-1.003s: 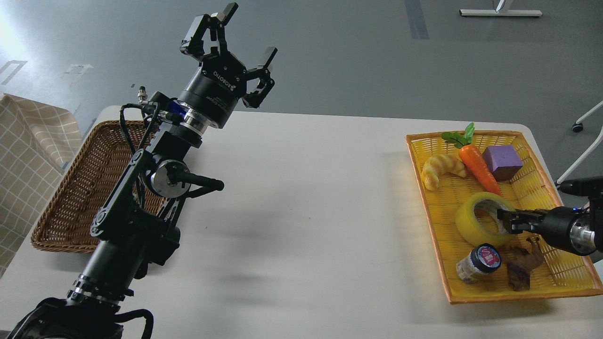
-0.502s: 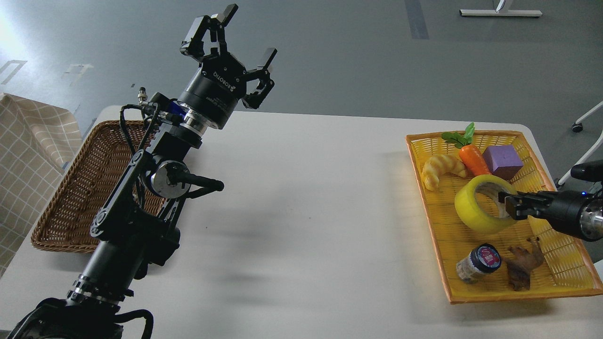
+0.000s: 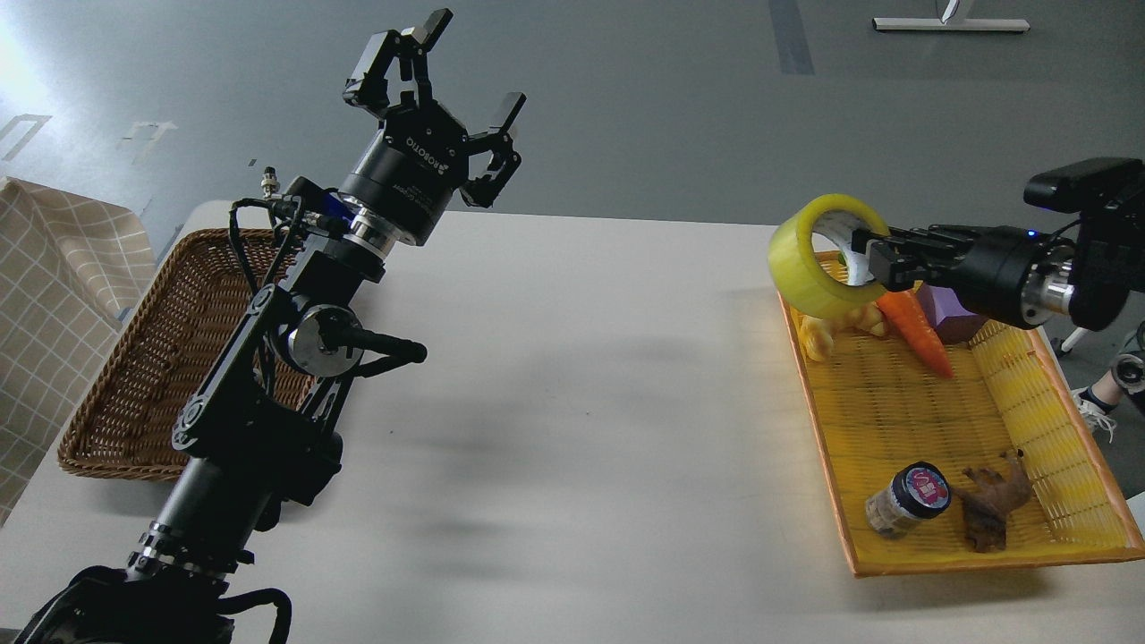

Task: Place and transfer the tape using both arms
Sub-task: 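Carry the tape roll toward the left arm and set it on the table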

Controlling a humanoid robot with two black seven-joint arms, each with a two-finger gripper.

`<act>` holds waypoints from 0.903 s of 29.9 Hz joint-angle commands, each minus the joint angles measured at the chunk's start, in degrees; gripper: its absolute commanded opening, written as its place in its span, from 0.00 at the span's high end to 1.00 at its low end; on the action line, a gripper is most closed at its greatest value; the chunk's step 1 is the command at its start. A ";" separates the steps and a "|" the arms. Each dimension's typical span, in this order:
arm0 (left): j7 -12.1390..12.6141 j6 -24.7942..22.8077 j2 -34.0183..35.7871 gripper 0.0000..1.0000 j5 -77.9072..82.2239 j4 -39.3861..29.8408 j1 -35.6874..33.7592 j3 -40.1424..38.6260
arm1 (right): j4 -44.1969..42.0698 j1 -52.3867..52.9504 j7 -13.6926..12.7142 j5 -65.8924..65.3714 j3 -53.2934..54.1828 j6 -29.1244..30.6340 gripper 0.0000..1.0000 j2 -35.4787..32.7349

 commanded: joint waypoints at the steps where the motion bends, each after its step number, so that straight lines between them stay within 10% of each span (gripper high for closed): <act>1: 0.04 0.06 0.41 0.02 0.00 -0.03 0.00 0.03 | -4.11 7.49 -0.55 -0.48 -9.70 0.00 0.80 6.93; 13: -0.05 -0.03 2.43 0.02 -0.18 -0.03 0.00 -0.41 | -21.69 16.82 -0.81 -3.99 -21.58 0.00 0.80 27.95; 27: -0.14 -0.29 2.52 0.02 -0.26 -0.03 0.79 -1.11 | -28.99 18.41 -0.90 -6.72 -25.63 0.00 0.80 35.61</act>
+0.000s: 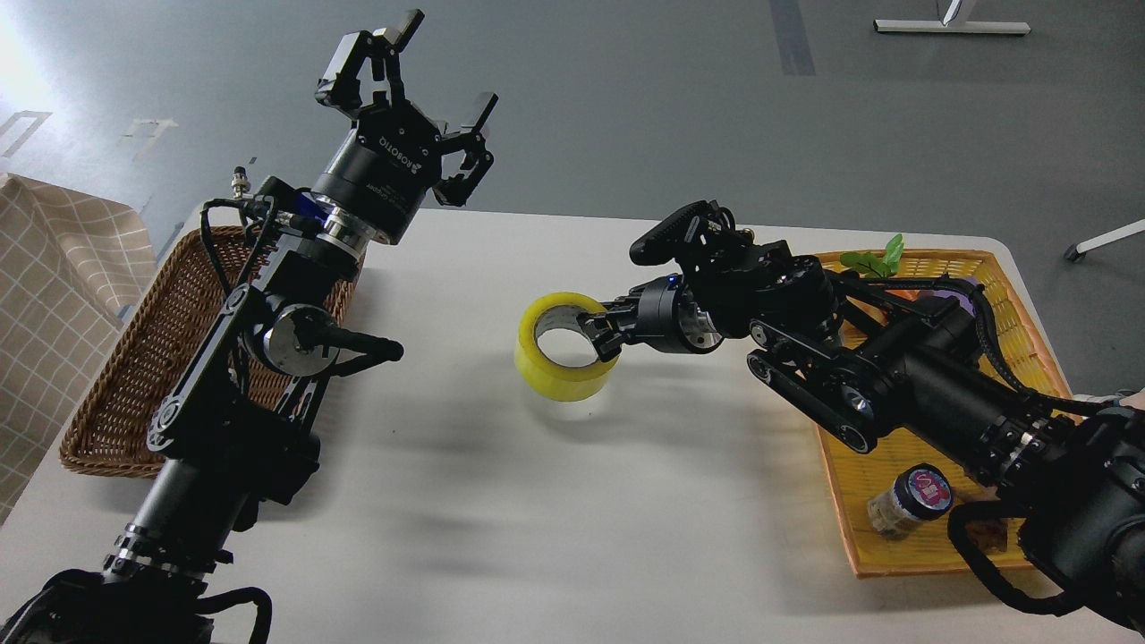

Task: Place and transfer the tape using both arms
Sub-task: 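Carry the tape roll toward the left arm and set it on the table, then release the tape and retract the right arm upward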

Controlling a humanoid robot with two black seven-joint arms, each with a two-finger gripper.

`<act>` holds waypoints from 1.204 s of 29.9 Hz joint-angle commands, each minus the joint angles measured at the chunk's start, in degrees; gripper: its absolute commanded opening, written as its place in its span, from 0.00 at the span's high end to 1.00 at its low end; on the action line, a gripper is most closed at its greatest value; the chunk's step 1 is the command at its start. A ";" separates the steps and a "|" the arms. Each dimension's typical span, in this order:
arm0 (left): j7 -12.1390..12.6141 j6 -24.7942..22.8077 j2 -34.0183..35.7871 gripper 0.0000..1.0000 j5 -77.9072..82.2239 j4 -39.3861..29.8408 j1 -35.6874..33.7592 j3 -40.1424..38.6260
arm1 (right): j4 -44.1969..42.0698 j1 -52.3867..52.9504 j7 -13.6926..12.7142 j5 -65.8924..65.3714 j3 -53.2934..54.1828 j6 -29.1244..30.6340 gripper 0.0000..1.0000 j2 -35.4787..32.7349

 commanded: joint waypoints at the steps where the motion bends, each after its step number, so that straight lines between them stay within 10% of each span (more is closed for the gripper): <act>1: 0.01 -0.12 0.08 0.02 0.00 0.00 0.10 -0.09 | -0.55 0.04 0.01 -0.34 -0.70 0.00 0.80 0.09; 27: 0.01 0.05 0.08 0.02 0.00 0.00 0.10 -0.62 | -0.55 -1.63 -0.25 -0.17 -0.62 0.00 0.68 0.09; 36: 0.01 0.05 0.08 0.02 0.00 0.00 0.19 -0.53 | -1.25 -1.81 -1.22 -0.08 1.32 0.00 0.34 0.09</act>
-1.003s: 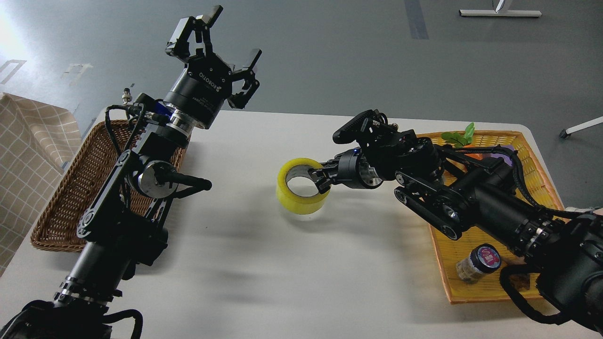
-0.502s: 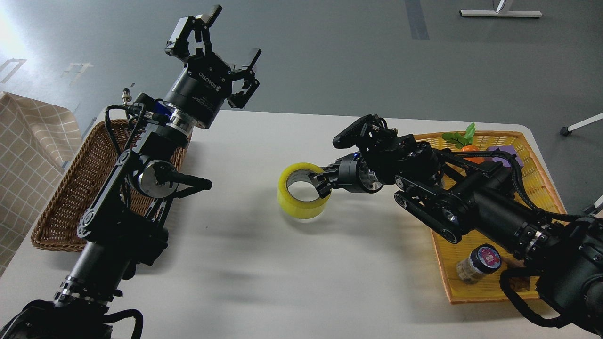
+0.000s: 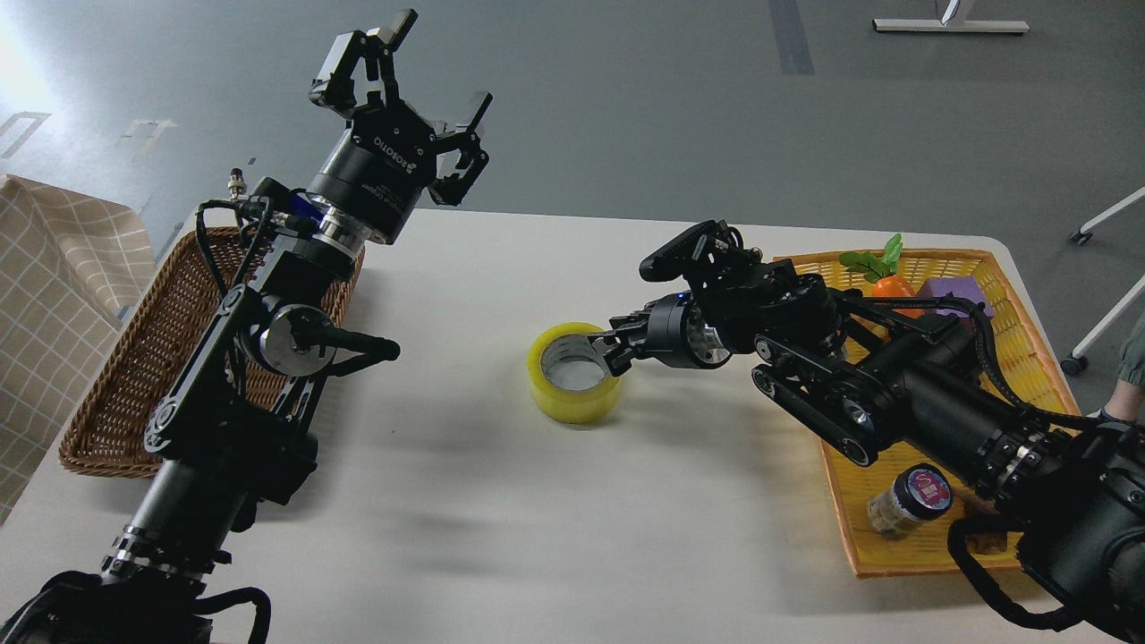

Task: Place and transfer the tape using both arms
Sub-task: 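Release the tape and retract the right arm upward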

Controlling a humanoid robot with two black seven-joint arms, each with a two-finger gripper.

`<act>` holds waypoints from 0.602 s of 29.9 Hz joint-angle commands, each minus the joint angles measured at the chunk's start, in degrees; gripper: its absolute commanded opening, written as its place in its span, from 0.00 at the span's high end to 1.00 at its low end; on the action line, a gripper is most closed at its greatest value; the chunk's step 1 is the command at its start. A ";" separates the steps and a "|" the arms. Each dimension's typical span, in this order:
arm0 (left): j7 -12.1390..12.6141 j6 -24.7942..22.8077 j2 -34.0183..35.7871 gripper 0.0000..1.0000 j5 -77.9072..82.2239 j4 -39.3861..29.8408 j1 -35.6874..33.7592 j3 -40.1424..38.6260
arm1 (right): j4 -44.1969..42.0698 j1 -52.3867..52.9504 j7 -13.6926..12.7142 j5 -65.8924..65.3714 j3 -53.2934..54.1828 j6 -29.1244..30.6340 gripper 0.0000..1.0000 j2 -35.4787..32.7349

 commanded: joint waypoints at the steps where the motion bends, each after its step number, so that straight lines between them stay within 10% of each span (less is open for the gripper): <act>1: 0.02 0.00 -0.01 0.02 0.00 0.00 0.00 0.02 | -0.11 0.65 -0.74 0.17 1.15 0.01 0.31 0.00; 7: 0.02 -0.09 0.08 0.02 0.00 0.00 0.09 0.02 | 0.42 3.38 -0.74 0.25 6.25 0.01 0.05 0.00; 18: 0.02 -0.35 0.87 0.02 -0.09 0.09 0.09 -0.07 | 9.98 3.39 -0.65 1.13 22.94 0.01 0.01 -2.89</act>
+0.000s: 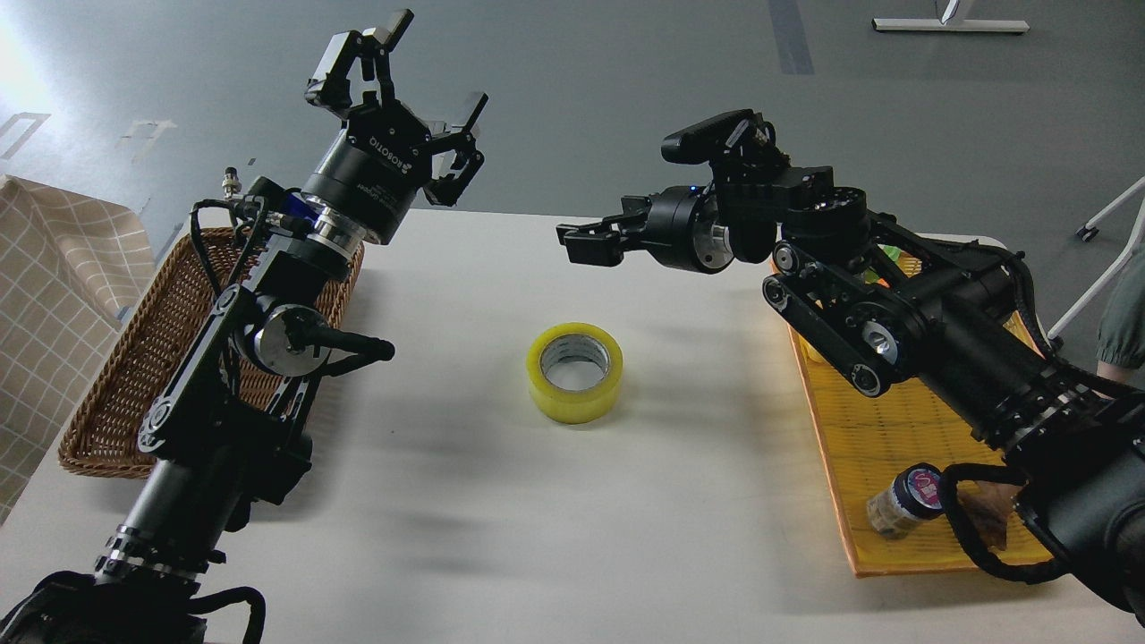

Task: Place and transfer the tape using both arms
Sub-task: 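Release the tape and retract the right arm upward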

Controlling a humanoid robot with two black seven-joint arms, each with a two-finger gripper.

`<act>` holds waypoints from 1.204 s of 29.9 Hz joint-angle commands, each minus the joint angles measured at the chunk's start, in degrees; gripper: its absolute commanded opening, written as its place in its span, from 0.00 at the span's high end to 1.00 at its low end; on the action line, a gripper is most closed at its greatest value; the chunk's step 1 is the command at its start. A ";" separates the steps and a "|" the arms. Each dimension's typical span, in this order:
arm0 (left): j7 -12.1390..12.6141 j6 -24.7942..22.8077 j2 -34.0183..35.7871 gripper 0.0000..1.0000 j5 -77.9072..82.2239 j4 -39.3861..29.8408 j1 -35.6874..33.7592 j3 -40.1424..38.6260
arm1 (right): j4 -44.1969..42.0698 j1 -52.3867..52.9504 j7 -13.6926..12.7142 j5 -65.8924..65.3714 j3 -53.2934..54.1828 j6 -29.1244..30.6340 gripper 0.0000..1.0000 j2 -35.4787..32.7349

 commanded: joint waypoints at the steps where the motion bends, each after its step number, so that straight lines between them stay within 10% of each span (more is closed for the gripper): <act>1: 0.01 0.14 0.03 0.02 -0.04 0.09 0.01 -0.01 | 4.44 -1.15 0.16 0.26 4.43 0.01 0.01 -3.22; 29: 1.59 4.54 1.08 0.02 0.92 -0.09 0.72 0.34 | 31.52 -26.73 -3.88 53.15 32.56 0.01 0.00 -18.08; 36: -4.64 4.28 2.22 0.02 1.36 0.61 0.72 0.60 | 31.52 -28.57 -6.08 64.31 34.49 -1.71 0.00 -17.73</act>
